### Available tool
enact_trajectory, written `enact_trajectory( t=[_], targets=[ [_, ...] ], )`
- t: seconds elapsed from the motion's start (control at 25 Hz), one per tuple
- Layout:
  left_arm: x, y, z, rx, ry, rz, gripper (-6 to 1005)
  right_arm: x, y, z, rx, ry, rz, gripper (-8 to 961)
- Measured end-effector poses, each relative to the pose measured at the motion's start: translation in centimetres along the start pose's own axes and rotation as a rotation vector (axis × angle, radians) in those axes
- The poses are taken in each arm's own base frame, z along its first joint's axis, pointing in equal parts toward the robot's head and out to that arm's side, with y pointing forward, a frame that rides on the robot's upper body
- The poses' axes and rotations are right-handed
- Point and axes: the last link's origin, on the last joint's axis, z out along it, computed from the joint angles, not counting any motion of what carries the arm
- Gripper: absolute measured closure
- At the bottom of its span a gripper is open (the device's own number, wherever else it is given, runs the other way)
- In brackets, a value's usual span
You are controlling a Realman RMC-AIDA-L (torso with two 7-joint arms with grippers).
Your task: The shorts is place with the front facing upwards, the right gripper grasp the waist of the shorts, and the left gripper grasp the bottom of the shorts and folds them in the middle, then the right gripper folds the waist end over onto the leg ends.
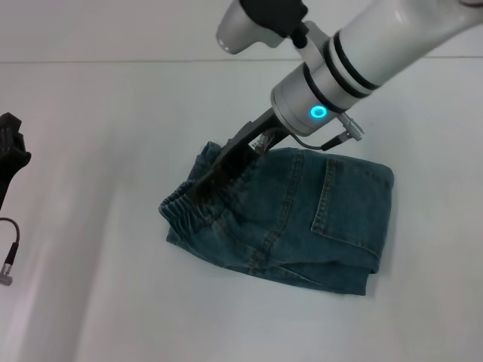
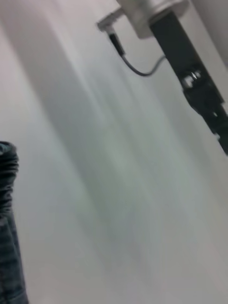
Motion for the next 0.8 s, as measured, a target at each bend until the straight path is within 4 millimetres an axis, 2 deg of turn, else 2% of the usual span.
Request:
enact_trajectory(
  t=[0.12,0.28,0.36,0.4,0.64,0.8],
  targets=[
    [0.0,-0.1,-0.1,0.002,-0.003,-0.001,864,0.6,-0.4,-1.0,-0.022,-0.084,0.05,93],
    [0.4,-0.2,-0.4,-0.049,-0.02,0.005,860,2.2,-0.8,-3.9,-0.057,-0.245,0.101,92],
    [1.6,-0.2,-0.5,-0.16,-0.063,0.013,859,3.7,-0.8,-5.7,-0.06,-0.329,0.11,92],
    [1.6,-0.2,-0.5,-0.16,-0.063,0.013,858,4.4,-0.9,-6.4,-0.055,-0.362,0.115,92],
    [4.4,1.0,-0.2,-0.473,-0.28,0.005,853,10.4,-1.3,-10.5,-0.092,-0.504,0.162,91],
    [6.0,2.6,-0.7,-0.685,-0.493,0.037,850,14.5,-0.3,-12.1,-0.161,-0.563,0.125,90]
  ],
)
